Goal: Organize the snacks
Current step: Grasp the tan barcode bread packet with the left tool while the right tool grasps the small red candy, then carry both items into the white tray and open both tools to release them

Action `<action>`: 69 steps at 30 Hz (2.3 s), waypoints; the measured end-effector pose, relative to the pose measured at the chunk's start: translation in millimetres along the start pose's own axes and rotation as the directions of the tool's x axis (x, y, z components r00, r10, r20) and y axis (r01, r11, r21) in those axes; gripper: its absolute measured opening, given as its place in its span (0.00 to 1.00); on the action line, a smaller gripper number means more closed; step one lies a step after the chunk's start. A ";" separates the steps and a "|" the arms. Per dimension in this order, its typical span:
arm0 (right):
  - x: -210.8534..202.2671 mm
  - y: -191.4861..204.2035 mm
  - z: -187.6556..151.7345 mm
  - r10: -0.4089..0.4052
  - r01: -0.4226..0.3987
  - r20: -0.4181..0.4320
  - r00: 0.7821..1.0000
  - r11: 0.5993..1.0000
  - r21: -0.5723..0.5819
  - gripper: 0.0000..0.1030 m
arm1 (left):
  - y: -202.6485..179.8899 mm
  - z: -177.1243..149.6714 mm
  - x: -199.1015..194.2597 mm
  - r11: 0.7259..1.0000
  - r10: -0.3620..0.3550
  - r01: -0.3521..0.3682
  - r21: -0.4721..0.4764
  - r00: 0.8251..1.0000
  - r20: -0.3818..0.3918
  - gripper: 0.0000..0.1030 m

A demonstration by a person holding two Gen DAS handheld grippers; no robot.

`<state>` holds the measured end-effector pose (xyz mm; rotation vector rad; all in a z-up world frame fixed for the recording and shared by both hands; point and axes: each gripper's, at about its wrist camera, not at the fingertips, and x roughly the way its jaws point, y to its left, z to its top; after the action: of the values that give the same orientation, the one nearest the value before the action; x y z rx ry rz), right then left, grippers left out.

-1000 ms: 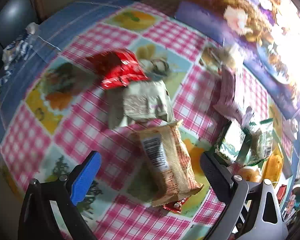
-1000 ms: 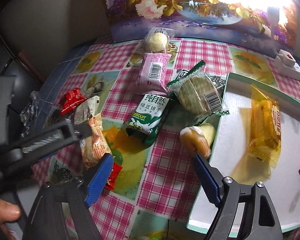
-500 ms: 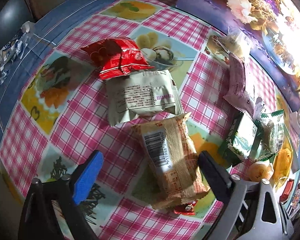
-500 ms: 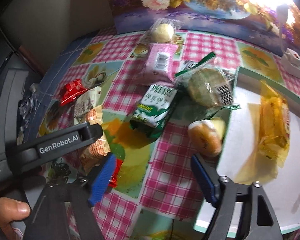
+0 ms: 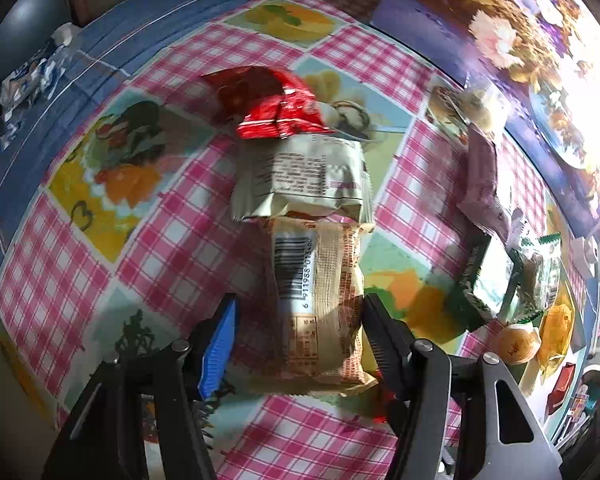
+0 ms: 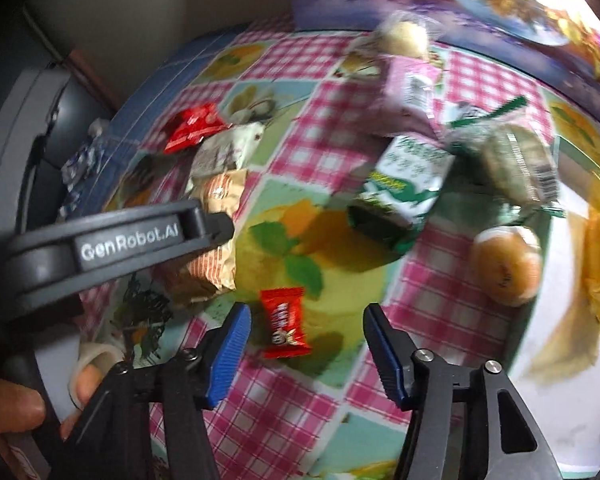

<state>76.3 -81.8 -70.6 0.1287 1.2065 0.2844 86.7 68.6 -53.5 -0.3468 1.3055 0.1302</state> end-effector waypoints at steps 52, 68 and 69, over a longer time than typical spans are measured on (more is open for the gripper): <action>-40.5 -22.0 3.8 0.004 -0.009 0.108 0.994 0.999 0.050 0.18 | -30.3 5.7 -48.1 0.997 -0.047 0.037 0.071 0.990 0.136 0.37; -98.5 -107.6 -1.2 -0.136 0.067 0.186 0.973 0.939 0.336 0.18 | -113.3 -14.9 -82.3 0.963 -0.117 0.064 0.262 0.974 0.193 0.37; -102.0 -112.9 -2.6 -0.148 0.075 0.187 0.971 0.933 0.352 0.18 | -120.2 -17.6 -82.6 0.958 -0.119 0.062 0.279 0.974 0.192 0.37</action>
<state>57.4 -219.0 -7.6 0.3833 1.0379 -0.0439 83.3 -41.9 43.1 -0.1534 1.0816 -0.0898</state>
